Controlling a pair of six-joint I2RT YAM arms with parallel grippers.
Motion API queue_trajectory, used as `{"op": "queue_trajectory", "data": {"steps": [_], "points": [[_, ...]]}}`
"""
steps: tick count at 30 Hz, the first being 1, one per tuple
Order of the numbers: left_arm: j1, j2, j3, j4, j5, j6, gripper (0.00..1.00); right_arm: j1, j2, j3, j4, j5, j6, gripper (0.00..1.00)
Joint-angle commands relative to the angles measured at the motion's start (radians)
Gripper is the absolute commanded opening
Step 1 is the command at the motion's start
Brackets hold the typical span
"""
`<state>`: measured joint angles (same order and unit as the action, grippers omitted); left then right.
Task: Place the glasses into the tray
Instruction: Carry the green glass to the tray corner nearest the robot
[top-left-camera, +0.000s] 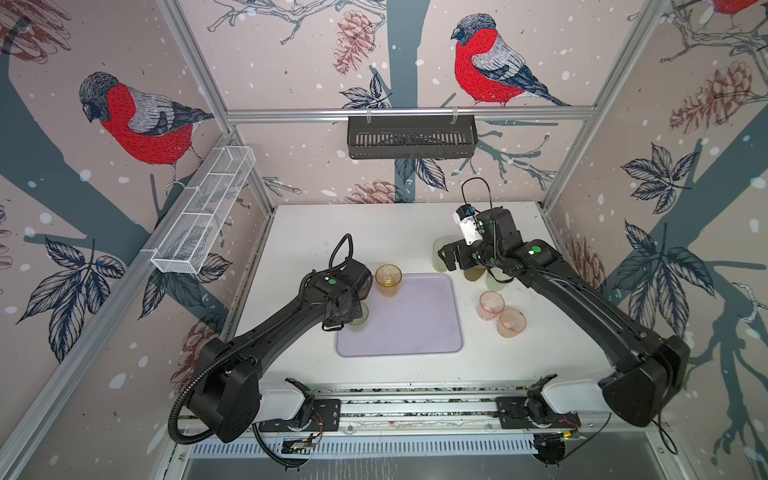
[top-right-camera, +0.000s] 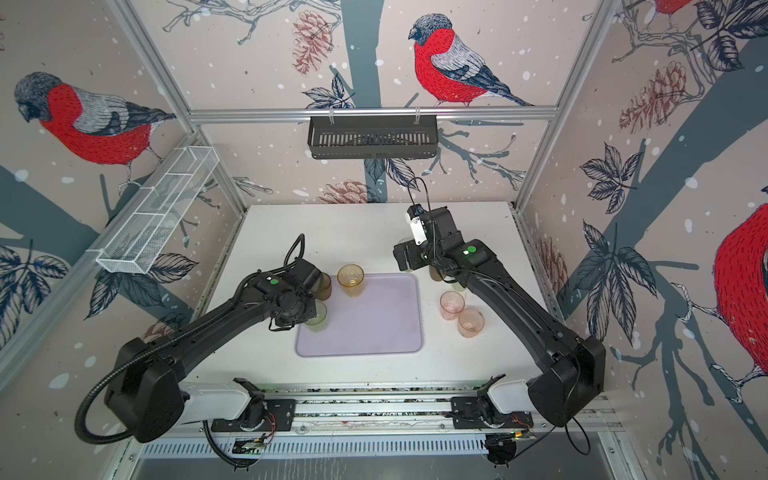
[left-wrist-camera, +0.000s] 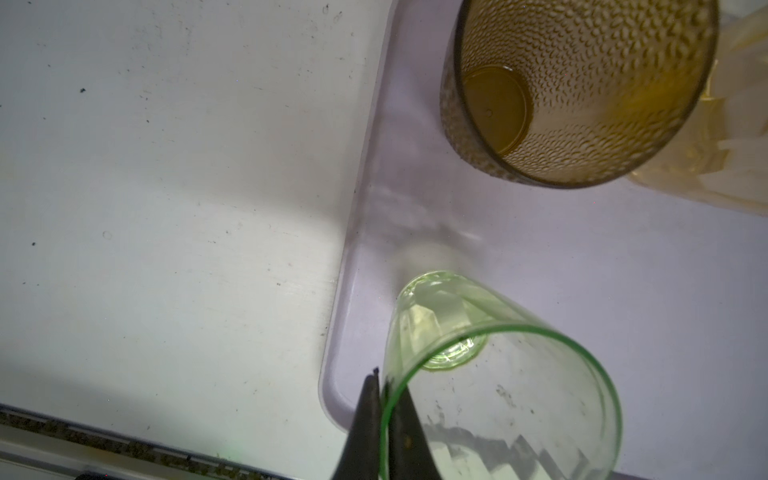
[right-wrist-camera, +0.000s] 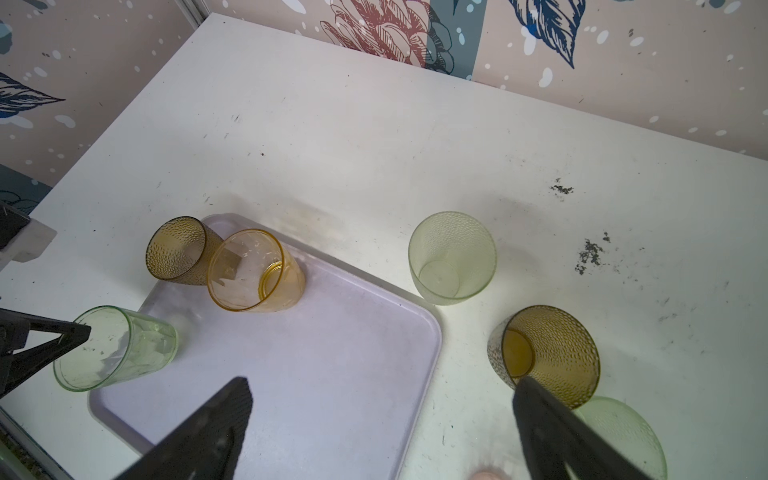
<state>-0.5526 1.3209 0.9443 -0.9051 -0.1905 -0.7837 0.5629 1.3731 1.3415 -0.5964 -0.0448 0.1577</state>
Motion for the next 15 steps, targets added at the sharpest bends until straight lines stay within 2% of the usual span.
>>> {"op": "queue_trajectory", "data": {"steps": [1, 15], "points": [[0.002, -0.007, -0.016, 0.033, -0.028, 0.0, 0.0, 0.003, 0.003, 0.002, 0.015, 0.01, 0.003, 0.99], [0.02, -0.036, -0.092, 0.103, -0.041, -0.011, 0.0, 0.008, 0.007, 0.002, 0.012, 0.011, 0.003, 1.0]]}}
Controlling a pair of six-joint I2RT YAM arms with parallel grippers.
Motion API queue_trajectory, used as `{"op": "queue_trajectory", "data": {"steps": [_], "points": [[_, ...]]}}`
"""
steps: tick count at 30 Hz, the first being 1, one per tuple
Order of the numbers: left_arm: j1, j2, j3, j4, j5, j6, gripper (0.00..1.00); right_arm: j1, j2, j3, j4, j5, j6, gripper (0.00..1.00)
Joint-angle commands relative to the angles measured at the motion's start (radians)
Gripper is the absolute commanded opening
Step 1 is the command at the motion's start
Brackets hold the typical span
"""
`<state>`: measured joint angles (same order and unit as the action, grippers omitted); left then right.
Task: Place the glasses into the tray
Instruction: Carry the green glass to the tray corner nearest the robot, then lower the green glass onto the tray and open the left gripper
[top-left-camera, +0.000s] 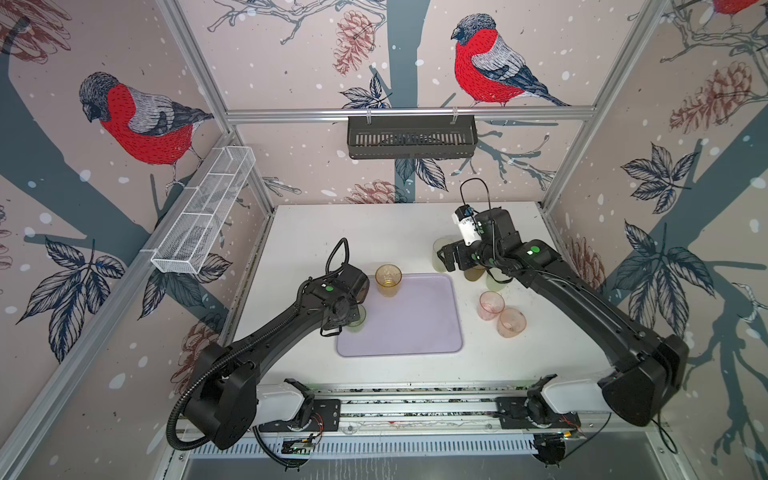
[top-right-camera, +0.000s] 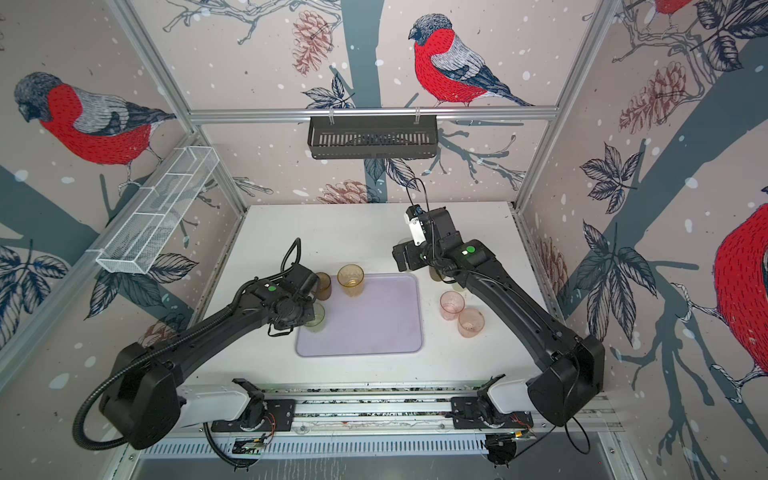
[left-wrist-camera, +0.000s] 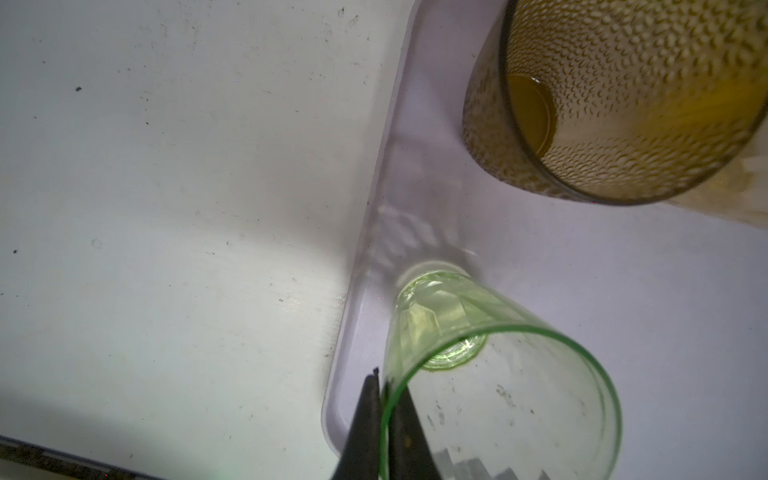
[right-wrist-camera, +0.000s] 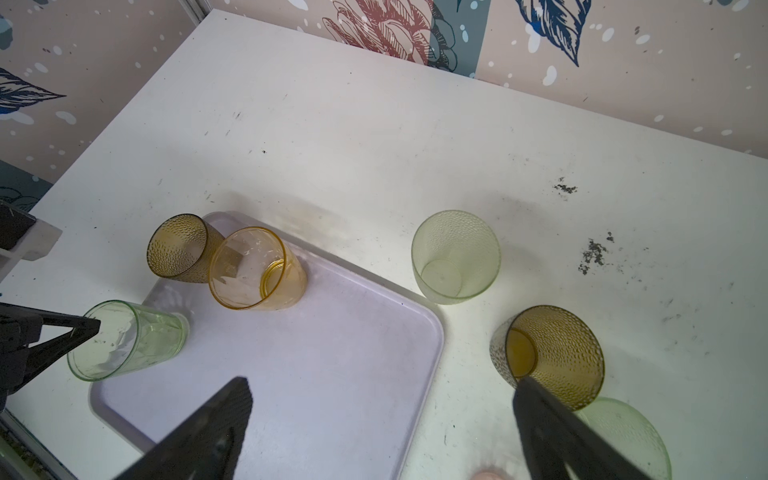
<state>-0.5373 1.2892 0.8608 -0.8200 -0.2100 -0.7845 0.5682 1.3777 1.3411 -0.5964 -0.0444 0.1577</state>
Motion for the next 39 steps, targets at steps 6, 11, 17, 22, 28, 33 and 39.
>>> {"op": "queue_trajectory", "data": {"steps": [6, 11, 17, 22, 28, 33, 39], "points": [[0.008, -0.009, -0.027, 0.031, -0.021, -0.01, 0.02, 0.004, 0.005, 0.006, 0.011, 0.011, 0.003, 1.0], [0.009, -0.01, -0.039, 0.038, -0.017, -0.013, 0.03, 0.007, 0.006, 0.009, 0.01, 0.011, 0.001, 0.99], [0.008, -0.009, -0.047, 0.039, -0.014, -0.012, 0.06, 0.009, 0.009, 0.013, 0.009, 0.012, 0.0, 0.99], [0.009, -0.011, -0.052, 0.034, -0.014, -0.013, 0.08, 0.01, 0.011, 0.018, 0.007, 0.012, 0.0, 0.99], [0.009, -0.019, -0.052, 0.028, -0.011, -0.016, 0.15, 0.011, 0.014, 0.023, 0.007, 0.011, 0.0, 1.0], [0.009, -0.022, -0.036, 0.017, -0.008, -0.016, 0.22, 0.013, 0.015, 0.027, 0.006, 0.012, -0.002, 0.99], [0.01, -0.036, 0.013, -0.025, -0.008, -0.019, 0.3, 0.014, 0.017, 0.029, 0.006, 0.017, -0.006, 0.99]]}}
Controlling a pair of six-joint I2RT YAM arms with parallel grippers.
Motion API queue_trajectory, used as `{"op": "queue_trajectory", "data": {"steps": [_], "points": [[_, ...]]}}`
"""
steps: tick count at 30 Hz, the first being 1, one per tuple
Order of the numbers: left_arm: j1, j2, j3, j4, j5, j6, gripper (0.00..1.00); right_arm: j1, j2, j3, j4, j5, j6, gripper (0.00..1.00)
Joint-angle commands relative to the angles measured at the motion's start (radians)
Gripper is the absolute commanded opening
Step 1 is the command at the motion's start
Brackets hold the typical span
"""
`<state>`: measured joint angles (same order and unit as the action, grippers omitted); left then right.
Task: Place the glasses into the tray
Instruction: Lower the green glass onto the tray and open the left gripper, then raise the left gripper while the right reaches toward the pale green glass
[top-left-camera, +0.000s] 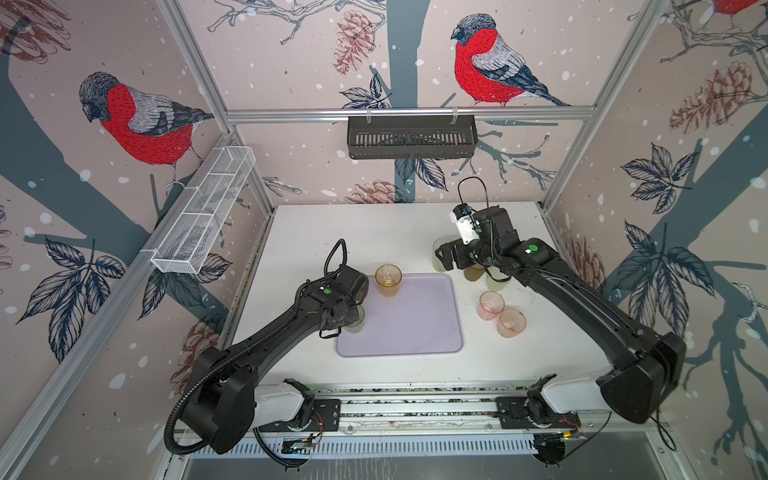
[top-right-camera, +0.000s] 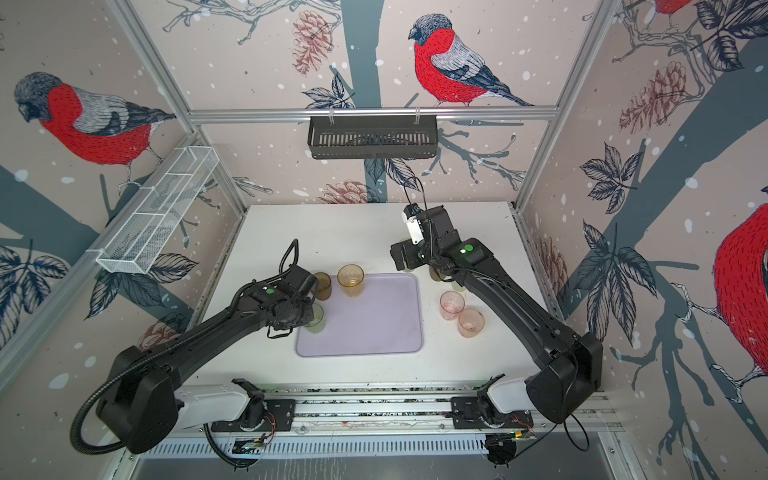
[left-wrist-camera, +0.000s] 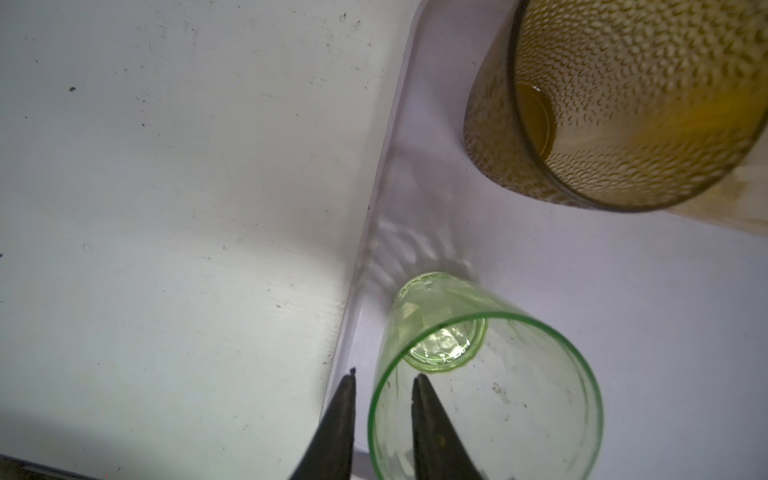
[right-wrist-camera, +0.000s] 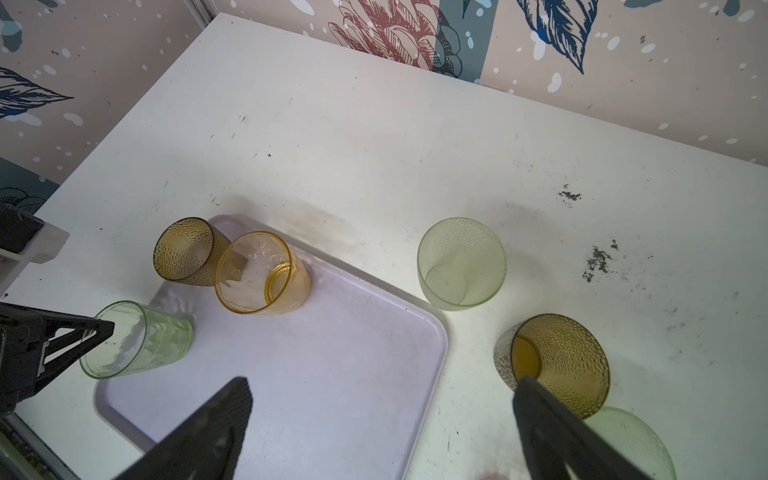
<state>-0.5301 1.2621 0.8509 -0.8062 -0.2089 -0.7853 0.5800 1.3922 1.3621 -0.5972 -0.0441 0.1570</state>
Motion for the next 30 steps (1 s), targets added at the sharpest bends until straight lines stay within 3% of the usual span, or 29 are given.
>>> {"op": "queue_trajectory", "data": {"steps": [1, 16, 30], "points": [[0.001, -0.013, 0.037, -0.049, -0.012, -0.019, 0.32, 0.001, 0.002, 0.009, 0.007, 0.017, -0.005, 1.0], [0.002, -0.017, 0.224, -0.086, 0.051, 0.007, 0.57, -0.003, 0.069, 0.086, -0.059, 0.065, -0.04, 0.99], [-0.013, 0.031, 0.343, 0.001, 0.191, 0.063, 0.81, -0.017, 0.375, 0.386, -0.331, 0.089, -0.059, 0.97]]}}
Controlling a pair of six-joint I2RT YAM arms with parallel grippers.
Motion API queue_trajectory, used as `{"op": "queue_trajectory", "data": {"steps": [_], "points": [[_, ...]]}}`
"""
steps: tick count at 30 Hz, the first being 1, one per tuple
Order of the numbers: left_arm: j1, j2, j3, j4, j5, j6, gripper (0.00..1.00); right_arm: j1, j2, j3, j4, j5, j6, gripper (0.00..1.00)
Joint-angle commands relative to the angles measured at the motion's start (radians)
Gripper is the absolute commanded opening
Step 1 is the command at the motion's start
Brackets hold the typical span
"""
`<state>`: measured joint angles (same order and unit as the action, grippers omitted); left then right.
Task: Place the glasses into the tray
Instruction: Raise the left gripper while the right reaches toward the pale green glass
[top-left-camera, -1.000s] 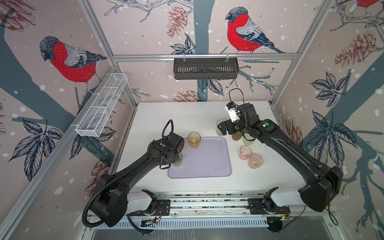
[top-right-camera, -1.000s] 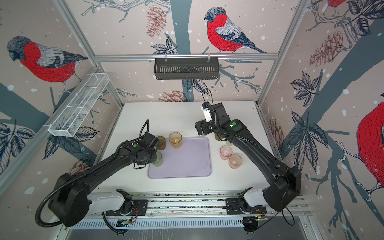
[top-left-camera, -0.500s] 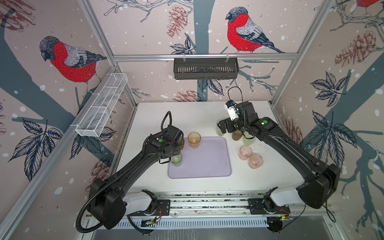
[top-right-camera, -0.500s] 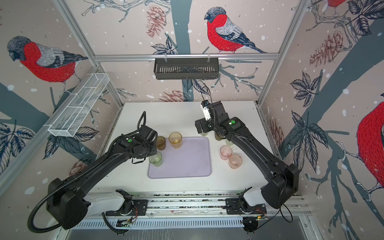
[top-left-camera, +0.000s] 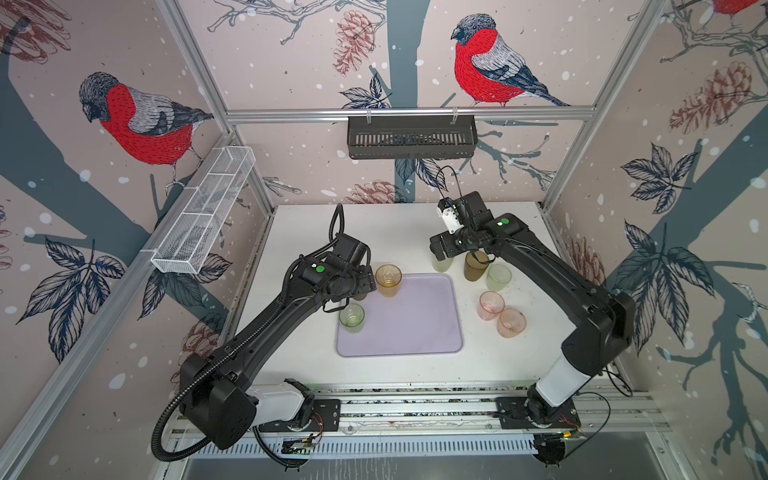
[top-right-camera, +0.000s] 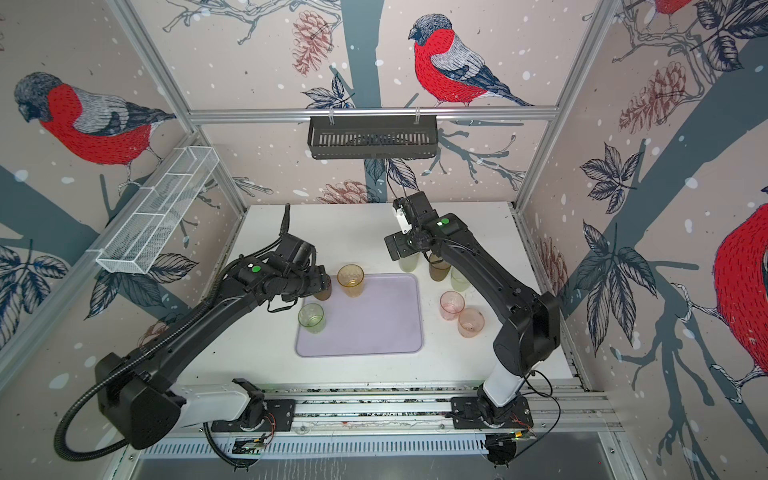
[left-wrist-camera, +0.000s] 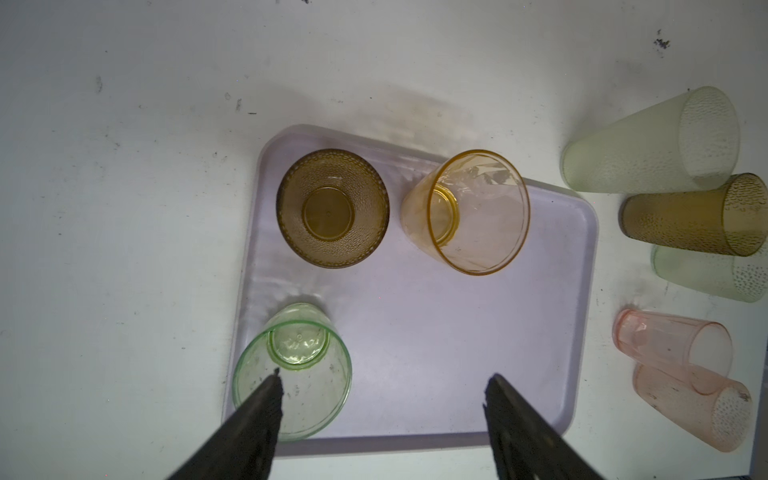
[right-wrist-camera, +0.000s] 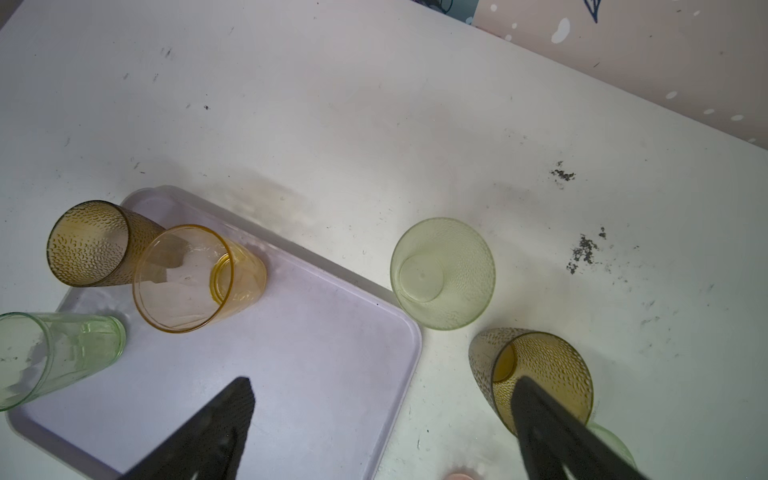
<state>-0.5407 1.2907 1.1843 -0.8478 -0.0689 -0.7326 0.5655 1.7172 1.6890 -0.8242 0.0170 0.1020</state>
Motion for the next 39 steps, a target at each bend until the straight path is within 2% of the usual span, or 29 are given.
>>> {"op": "queue_trajectory", "data": {"steps": [1, 4, 11, 21, 28, 39], "points": [[-0.002, 0.001, 0.011, 0.058, 0.067, 0.02, 0.83, -0.004, 0.077, 0.091, -0.13, 0.035, -0.001, 0.97], [-0.002, 0.005, 0.025, 0.09, 0.086, 0.047, 0.89, -0.004, 0.148, 0.171, -0.185, 0.05, 0.007, 0.95], [0.01, 0.0, 0.087, 0.065, 0.075, 0.064, 0.88, -0.004, 0.243, 0.253, -0.225, 0.059, 0.01, 0.9], [0.016, -0.049, 0.047, 0.075, 0.118, 0.053, 0.87, -0.003, 0.322, 0.282, -0.226, 0.07, 0.0, 0.75], [0.021, -0.016, 0.072, 0.082, 0.122, 0.072, 0.87, 0.001, 0.35, 0.295, -0.226, 0.083, 0.005, 0.66], [0.025, 0.02, 0.084, 0.113, 0.129, 0.066, 0.86, 0.008, 0.404, 0.332, -0.25, 0.101, -0.009, 0.58]]}}
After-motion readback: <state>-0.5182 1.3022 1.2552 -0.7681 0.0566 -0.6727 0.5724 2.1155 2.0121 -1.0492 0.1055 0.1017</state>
